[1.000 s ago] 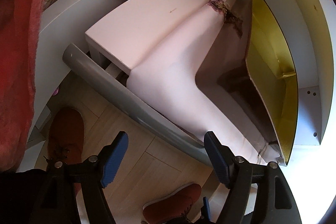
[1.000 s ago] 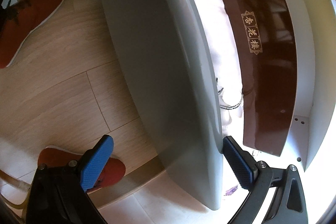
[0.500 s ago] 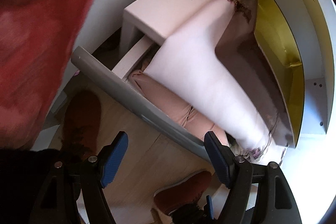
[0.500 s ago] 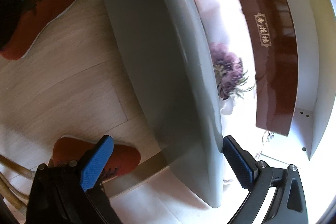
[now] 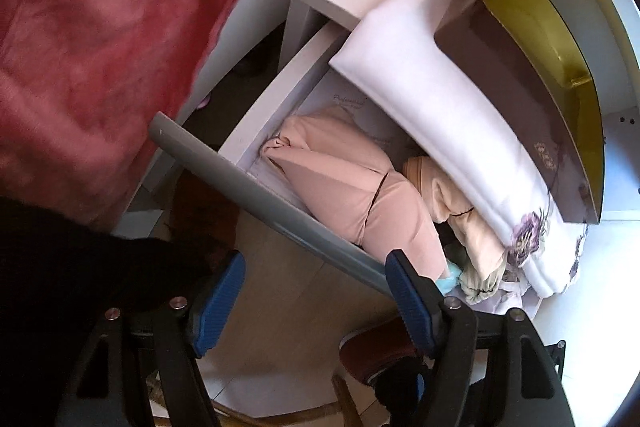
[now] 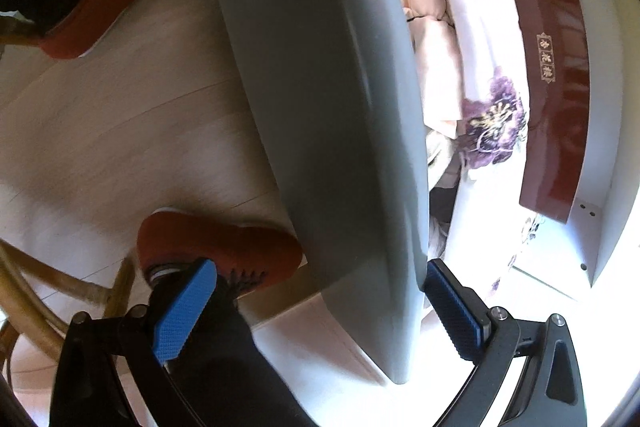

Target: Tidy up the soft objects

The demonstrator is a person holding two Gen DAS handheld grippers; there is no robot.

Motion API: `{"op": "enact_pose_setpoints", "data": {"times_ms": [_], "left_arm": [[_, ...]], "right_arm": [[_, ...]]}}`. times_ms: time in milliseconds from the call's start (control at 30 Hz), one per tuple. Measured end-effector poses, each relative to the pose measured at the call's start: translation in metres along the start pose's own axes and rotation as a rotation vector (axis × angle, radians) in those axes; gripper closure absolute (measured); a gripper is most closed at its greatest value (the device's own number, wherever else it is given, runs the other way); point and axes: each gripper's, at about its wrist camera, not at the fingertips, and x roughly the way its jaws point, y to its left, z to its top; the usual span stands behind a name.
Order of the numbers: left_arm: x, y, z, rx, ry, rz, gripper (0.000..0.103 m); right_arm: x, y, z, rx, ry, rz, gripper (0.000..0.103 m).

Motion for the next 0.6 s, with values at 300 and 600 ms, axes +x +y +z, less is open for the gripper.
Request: {"op": "enact_pose_setpoints", "data": {"times_ms": [300,600], "left_arm": [[-0.002,-0.003,-0.025,0.082,0.035,0.055,0.031],[-0.023,0.007,-0.026,0.044,0.064,0.045,0.040]], "right_arm": [[-0.011,0.015,-0.009,-0.054,0.043,0.060,0.000],[-0.003,0.024,-0.024,-0.141,0.057,0.075,0.000]]}}
